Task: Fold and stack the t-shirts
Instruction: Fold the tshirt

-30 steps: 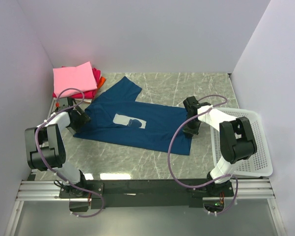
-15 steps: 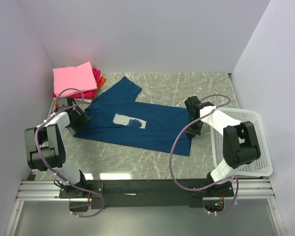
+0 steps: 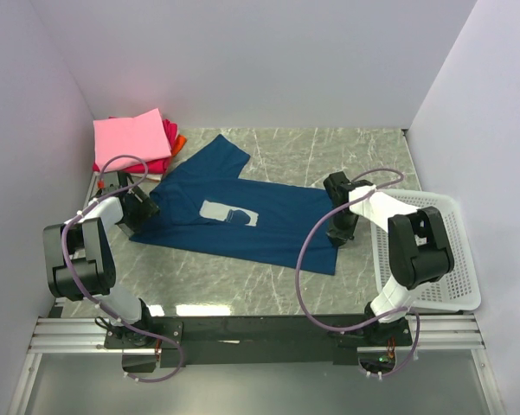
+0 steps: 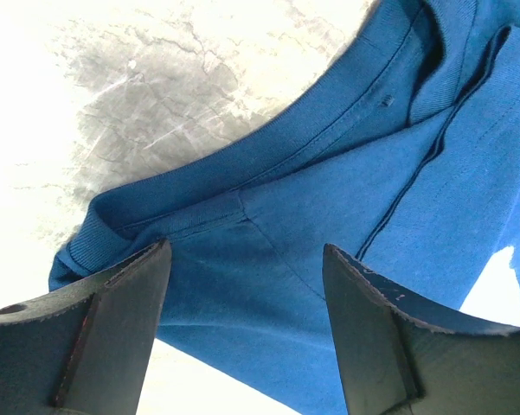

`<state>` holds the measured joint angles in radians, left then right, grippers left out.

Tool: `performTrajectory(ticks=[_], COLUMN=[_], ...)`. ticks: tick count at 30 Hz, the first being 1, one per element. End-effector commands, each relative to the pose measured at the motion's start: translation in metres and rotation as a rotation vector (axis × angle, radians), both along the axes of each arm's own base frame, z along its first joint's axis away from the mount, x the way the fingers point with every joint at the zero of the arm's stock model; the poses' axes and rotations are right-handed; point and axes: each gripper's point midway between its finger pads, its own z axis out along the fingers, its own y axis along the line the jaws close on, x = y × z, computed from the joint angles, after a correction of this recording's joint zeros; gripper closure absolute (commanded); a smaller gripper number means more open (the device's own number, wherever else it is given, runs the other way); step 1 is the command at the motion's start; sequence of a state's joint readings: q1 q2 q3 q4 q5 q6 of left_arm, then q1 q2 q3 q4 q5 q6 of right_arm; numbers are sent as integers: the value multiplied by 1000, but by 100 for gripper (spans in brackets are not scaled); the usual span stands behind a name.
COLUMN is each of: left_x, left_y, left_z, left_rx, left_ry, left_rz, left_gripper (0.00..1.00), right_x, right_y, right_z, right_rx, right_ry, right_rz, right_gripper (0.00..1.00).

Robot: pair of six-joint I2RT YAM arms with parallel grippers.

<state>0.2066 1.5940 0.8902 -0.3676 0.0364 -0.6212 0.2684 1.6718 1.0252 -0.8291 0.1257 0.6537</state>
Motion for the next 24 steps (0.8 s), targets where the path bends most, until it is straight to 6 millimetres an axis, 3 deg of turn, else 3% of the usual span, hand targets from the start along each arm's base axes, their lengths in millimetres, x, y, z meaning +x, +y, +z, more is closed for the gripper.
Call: performTrajectory(ticks=[1,2,5,8,12,15,17,22,24], left_x=[3,6,13,21,30,31,30,26,24], left_y=[0,-1,-5,-3,-7,-15,-27,-65,-71], left_z=[5,9,21,41,72,80,78,57,46], left_rx=[-8,-13,-29,-14,-5,-1,3,-21,-25], left_ry=[-33,-46,-82,-129,-211,-230,-221,-173,-142], left_rz=[-13,-14,-25,-25,-33,-56,-91,-183,-192], left_gripper=[23,23,23,23,23,23,26,30,30], right_x=[5,10,21,34,49,52,43,27,23], right_y=[-15,-12,-5,10,47,70,82,99,100], right_z=[12,17,34,55,69,62,49,17,9], right_rx=[-80,-74,-56,-30,89,169,234,314,314], right_ry=[-17,-34,-85,-141,-221,-249,-209,-151,-133], right_rz=[-10,4,34,82,170,208,212,233,243], right_gripper=[84,74,63,59,59,59,60,63,64])
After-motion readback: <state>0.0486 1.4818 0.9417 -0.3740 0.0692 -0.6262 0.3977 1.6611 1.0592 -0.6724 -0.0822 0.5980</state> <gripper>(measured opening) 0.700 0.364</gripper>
